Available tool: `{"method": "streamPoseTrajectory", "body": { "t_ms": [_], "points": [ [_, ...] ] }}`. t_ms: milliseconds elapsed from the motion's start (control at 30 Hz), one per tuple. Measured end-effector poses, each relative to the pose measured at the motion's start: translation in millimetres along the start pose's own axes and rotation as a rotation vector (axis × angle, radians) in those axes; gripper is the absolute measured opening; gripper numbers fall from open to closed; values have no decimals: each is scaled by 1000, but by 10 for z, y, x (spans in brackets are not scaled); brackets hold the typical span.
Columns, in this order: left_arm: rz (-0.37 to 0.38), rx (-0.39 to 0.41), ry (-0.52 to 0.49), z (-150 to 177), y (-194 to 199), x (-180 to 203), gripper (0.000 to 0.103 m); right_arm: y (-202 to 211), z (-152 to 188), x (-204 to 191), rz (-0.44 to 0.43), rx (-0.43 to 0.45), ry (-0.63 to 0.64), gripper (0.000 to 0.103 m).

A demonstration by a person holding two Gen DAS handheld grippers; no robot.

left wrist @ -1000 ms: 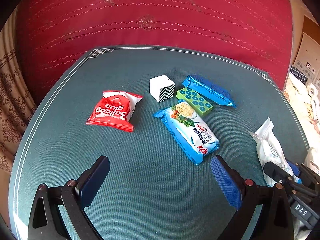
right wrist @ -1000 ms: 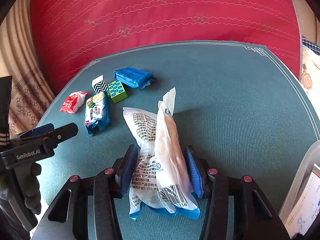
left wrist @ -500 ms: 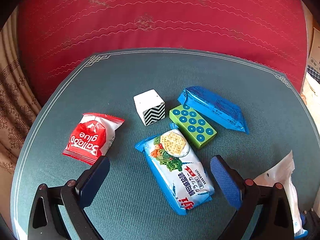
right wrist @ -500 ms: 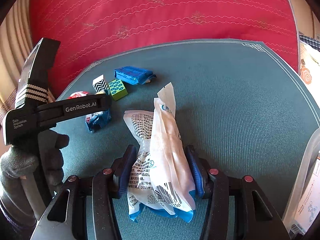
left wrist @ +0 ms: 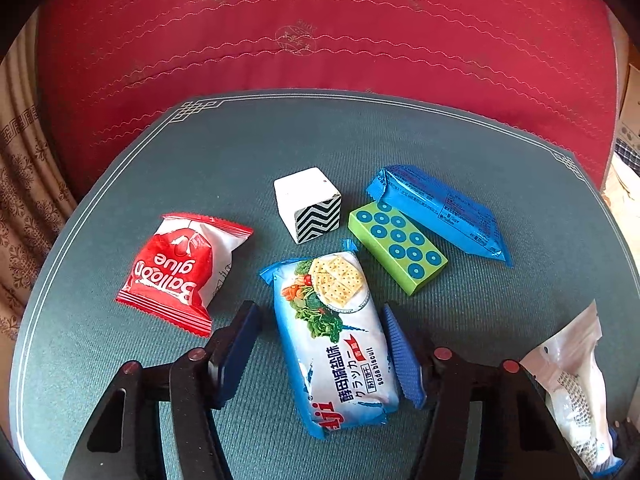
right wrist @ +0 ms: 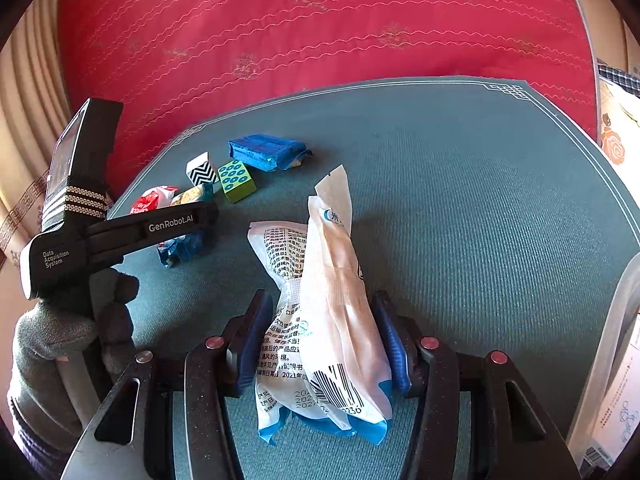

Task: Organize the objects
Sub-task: 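Grasp the white snack bag with the right gripper while the left gripper grasps the cracker pack, then lift the white snack bag with the right gripper and carry it over the basin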

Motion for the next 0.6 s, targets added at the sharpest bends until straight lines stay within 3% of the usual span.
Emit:
{"method": "streamPoseTrajectory", "body": {
  "t_ms": [67,133,400,600],
  "points": [
    [10,4,1,11,20,-14,51,-1,-3,-1,0,0,0,53],
    [20,3,5,23,40,-35,46,-1,-2,-3,0,0,-1,53],
    [106,-29,19,84,127,1,44,7,-5,-2,2,-1,-1,54],
    [100,-34,-2,212,215,23,44,4,0,-13,10,-4,4,54]
  ]
}}
Point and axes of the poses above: each gripper's, at about its wrist camera, not at the fingertips, and y roughly against the way its jaws point, x to its right, z to its underside, the point moved 6 cm from there along -y, roughly the way its jaws point
